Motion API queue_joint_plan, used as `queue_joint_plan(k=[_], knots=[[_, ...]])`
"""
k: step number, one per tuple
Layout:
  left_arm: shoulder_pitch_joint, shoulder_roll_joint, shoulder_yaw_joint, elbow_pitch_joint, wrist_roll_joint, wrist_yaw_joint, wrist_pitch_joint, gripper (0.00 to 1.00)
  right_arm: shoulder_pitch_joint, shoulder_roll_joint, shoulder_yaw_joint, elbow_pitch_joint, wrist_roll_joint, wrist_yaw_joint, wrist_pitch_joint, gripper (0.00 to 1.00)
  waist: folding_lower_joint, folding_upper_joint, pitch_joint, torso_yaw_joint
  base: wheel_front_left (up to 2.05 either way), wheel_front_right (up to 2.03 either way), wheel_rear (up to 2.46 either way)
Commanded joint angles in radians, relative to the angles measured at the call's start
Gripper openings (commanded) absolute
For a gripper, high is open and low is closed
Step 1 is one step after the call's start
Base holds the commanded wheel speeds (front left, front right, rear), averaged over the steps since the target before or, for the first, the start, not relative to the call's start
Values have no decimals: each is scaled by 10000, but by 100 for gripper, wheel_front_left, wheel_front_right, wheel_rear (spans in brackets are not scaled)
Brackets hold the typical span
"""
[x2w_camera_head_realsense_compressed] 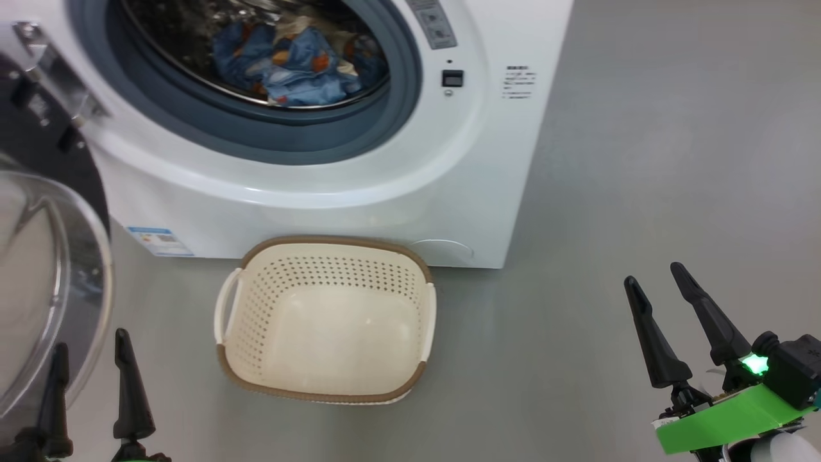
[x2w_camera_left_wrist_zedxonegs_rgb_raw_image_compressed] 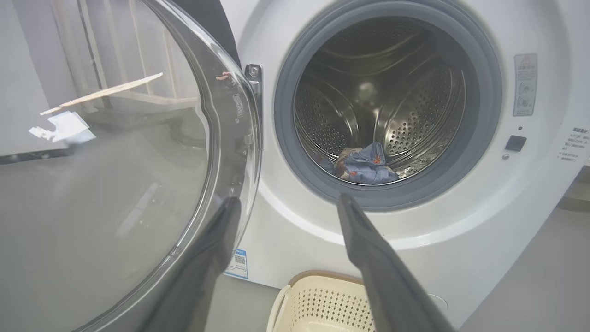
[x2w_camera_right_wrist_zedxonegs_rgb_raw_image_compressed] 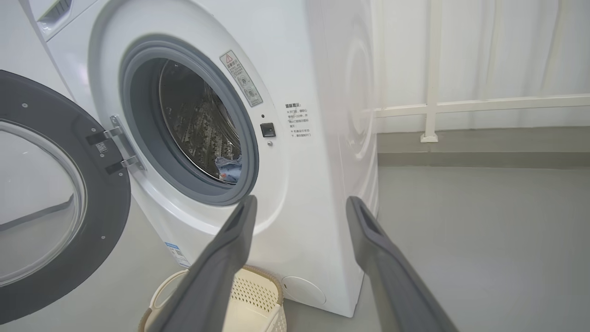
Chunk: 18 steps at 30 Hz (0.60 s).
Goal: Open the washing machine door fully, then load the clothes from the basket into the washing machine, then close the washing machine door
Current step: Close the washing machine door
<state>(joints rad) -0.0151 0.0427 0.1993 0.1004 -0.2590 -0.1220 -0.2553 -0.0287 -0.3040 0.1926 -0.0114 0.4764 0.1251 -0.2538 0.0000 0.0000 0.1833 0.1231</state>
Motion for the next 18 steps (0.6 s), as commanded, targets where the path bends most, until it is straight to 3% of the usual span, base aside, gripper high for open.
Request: queue_joint_plan(k=[1, 18], knots=[[16, 95, 274, -314, -67, 97, -65, 100, -174, -240, 230, -186, 10, 56, -80, 100, 0, 0, -91, 395, 0, 0, 0], [563, 77, -109, -478, -580, 492, -65, 100, -5, -560, 659, -14, 149, 56, -80, 100, 0, 0, -633, 2368, 0, 0, 0]])
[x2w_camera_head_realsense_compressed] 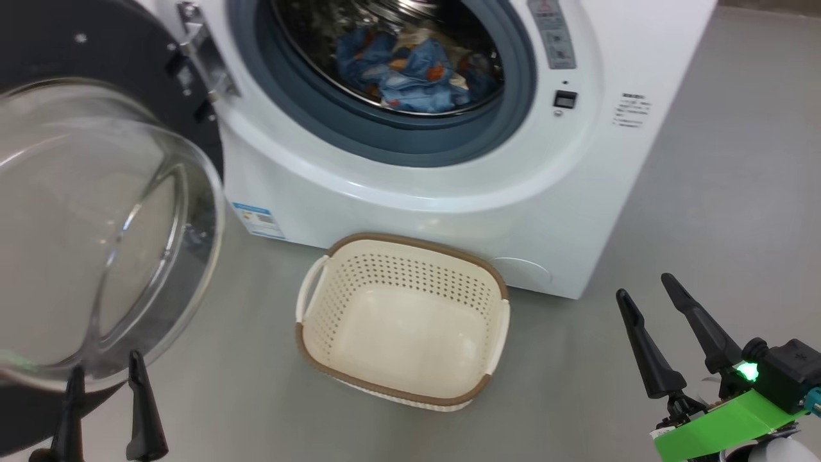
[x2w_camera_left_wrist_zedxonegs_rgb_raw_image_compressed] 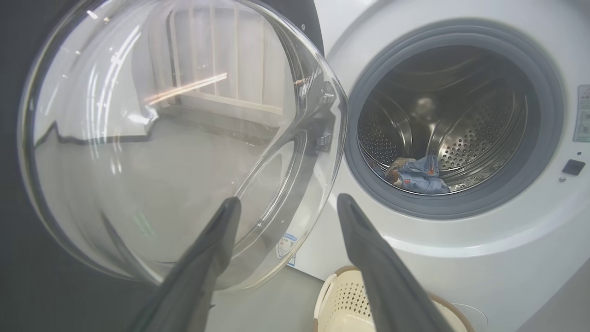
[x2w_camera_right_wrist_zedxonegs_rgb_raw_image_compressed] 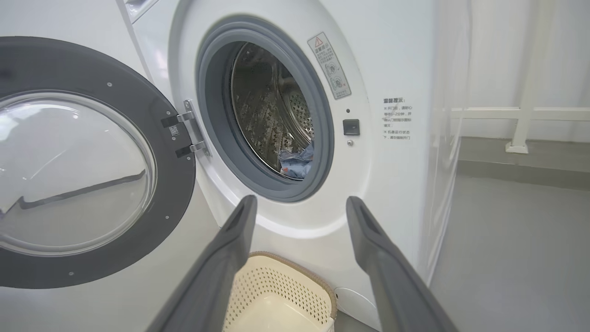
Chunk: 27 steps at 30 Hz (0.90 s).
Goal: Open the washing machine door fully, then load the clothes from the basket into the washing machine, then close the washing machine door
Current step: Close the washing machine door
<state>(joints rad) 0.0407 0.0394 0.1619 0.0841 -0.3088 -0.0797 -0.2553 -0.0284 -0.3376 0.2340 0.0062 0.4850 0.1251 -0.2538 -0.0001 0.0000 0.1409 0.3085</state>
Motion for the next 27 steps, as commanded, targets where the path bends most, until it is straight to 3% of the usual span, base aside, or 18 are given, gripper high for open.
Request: queue_joint_plan(k=[1, 16, 27], knots=[[5, 110, 265, -315, -82, 68, -65, 100, -8, -224, 245, -191, 62, 56, -80, 100, 1, 0, -210, 514, 0, 0, 0], [456, 109, 280, -662, -490, 474, -65, 100, 2, -293, 547, -81, 132, 56, -80, 100, 1, 0, -376, 1746, 0, 0, 0], [639, 109, 404, -869, -516, 620, -65, 100, -41, -294, 653, -48, 138, 56, -80, 100, 1, 0, -392, 2255, 0, 0, 0]])
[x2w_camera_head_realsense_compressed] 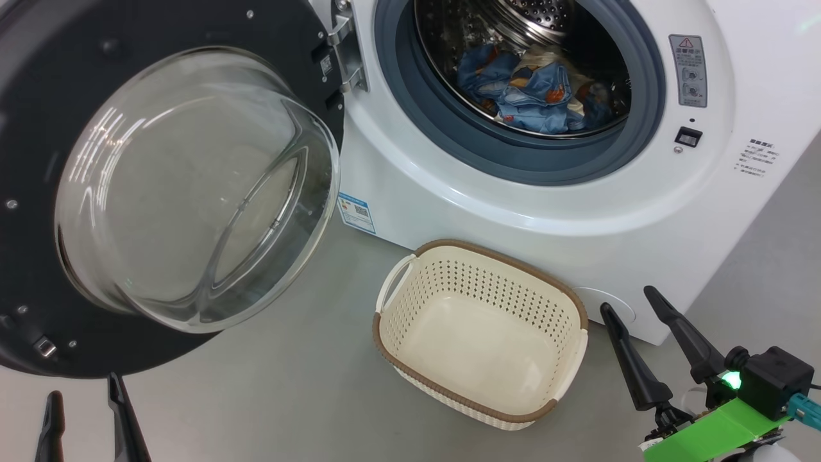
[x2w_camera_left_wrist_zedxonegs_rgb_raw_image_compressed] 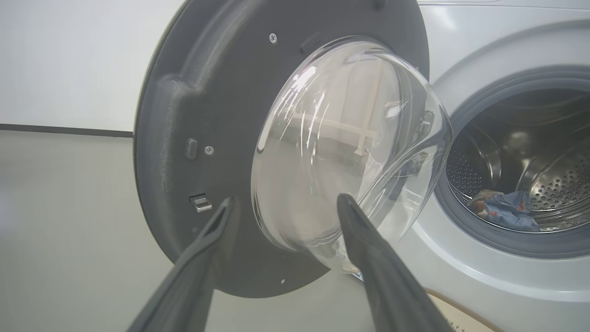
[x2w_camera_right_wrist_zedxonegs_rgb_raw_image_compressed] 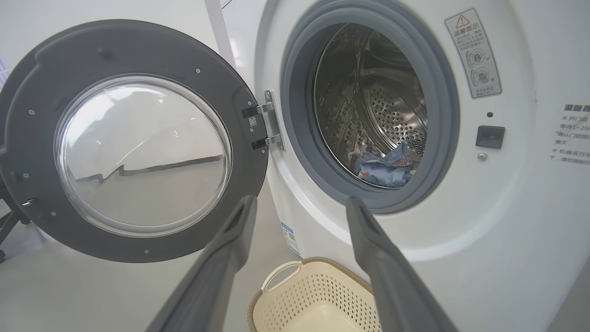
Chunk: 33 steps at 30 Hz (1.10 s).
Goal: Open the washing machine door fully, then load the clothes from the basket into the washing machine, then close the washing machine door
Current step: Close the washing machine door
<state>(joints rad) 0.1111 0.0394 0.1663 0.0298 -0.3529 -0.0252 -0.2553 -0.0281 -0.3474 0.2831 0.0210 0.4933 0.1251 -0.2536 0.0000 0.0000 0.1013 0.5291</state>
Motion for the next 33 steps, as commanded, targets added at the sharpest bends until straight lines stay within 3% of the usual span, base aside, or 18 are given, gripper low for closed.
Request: queue_joint_plan(k=[1, 13, 14, 16, 17, 18, 19, 21, 22, 26, 33], knots=[[-55, 109, 376, -348, -81, 94, -65, 100, -55, -203, 190, -192, 57, 56, -82, 100, 0, 0, 13, 58, 0, 0, 0], [-117, 109, 623, -670, -344, 216, -65, 100, -200, -281, 298, -162, 113, 56, -82, 100, 0, 0, 136, 96, 0, 0, 0], [-151, 109, 705, -758, -400, 176, -65, 93, -203, -283, 281, -164, 117, 56, -82, 100, 0, 0, 144, 96, 0, 0, 0], [-280, 108, 1010, -996, -706, 37, -65, 43, -193, -282, 232, -169, 118, 56, -82, 100, 0, 0, 161, 102, 0, 0, 0], [-381, 108, 1228, -1208, -842, -131, -65, 25, -179, -280, 209, -171, 116, 56, -82, 100, 0, 0, 165, 105, 0, 0, 0], [-381, 108, 1228, -1208, -842, -131, -65, 25, -179, -280, 209, -171, 116, 56, -82, 100, 0, 0, 165, 105, 0, 0, 0], [-476, 108, 1487, -1418, -898, -263, -65, 2, -162, -280, 187, -176, 113, 56, -82, 100, 0, 0, 174, 107, 0, 0, 0], [-906, 108, 2259, -1790, -1832, -613, -65, 0, -103, -267, 103, -197, 99, 56, -82, 100, 0, 0, 197, 109, 0, 0, 0], [-906, 108, 2259, -1790, -1832, -613, -65, 0, -103, -267, 103, -197, 99, 56, -82, 100, 0, 0, 197, 109, 0, 0, 0], [-1683, 265, 3109, -1323, -3605, -901, -34, 0, -57, -216, 68, -204, 73, 56, -82, 100, 0, 0, 200, 98, 0, 0, 0], [-3494, 1958, 3880, 105, -6888, -1036, 1376, 0, -48, -115, 65, -243, 19, 56, -82, 100, 0, 0, 285, 36, 0, 0, 0]])
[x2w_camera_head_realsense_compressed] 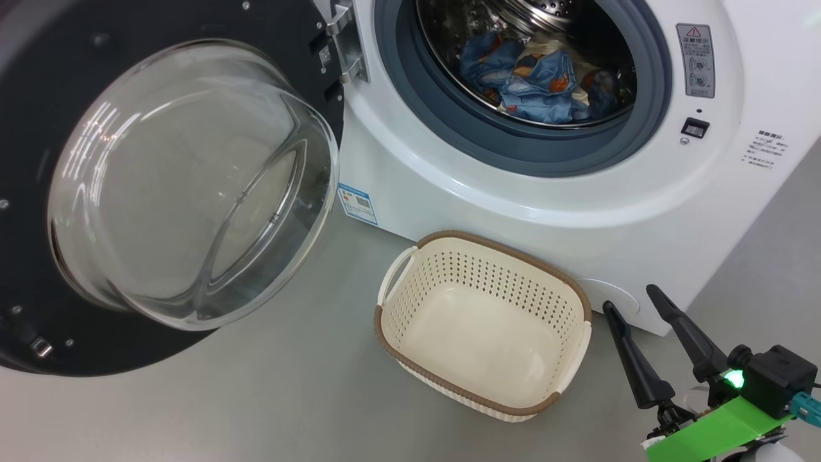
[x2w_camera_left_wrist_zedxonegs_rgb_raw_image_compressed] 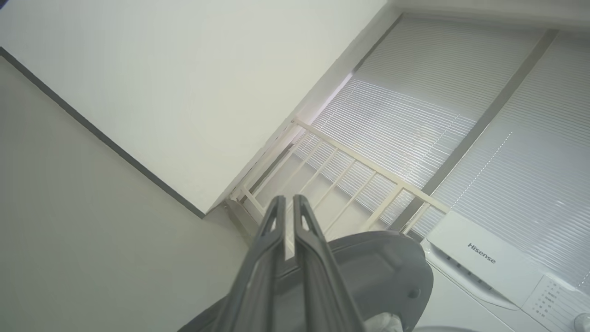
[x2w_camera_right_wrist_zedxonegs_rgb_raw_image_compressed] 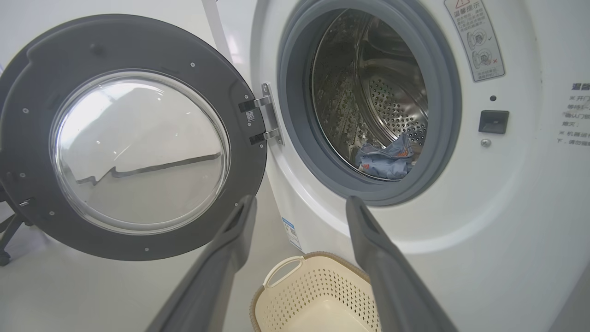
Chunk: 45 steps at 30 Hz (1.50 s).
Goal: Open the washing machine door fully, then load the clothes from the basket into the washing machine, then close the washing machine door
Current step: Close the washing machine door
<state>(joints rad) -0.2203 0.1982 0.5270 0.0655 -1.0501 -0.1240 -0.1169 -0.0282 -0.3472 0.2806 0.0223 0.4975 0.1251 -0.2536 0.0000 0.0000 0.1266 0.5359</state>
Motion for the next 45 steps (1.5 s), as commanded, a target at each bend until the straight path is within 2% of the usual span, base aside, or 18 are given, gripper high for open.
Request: queue_joint_plan(k=[1, 8, 9, 13, 20, 27, 45], knots=[[-390, 597, 313, -89, -298, -53, 244, 0, -60, -120, 77, -261, -27, 56, -82, 100, 0, 0, 56, -49, 0, 0, 0], [-1769, 2143, 593, 1747, -2259, -51, 2009, 0, -46, -182, 10, -292, -51, 56, -82, 100, 0, 0, 250, -153, 0, 0, 0], [-2112, 2606, 645, 2401, -2551, -32, 2463, 0, -58, -173, 26, -297, -72, 56, -82, 100, 0, 0, 294, -179, 0, 0, 0], [-2670, 3550, 440, 3688, -2594, -14, 3189, 0, -105, -157, 78, -289, -101, 56, -82, 100, 0, 0, 352, -223, 0, 0, 0], [-3375, 4617, -493, 5497, -2514, -32, 4832, 0, -182, -176, 165, -245, -86, 56, -82, 100, 0, 0, 395, -249, 0, 0, 0], [-3835, 5057, -975, 6277, -2905, -60, 6130, 0, -234, -230, 257, -233, -62, 56, -82, 100, 0, 0, 442, -318, 0, 0, 0], [-3725, 5189, -1577, 6475, -3932, -66, 8342, 0, -271, -255, 277, -195, -66, 56, -82, 100, 0, 0, 489, -459, 0, 0, 0]])
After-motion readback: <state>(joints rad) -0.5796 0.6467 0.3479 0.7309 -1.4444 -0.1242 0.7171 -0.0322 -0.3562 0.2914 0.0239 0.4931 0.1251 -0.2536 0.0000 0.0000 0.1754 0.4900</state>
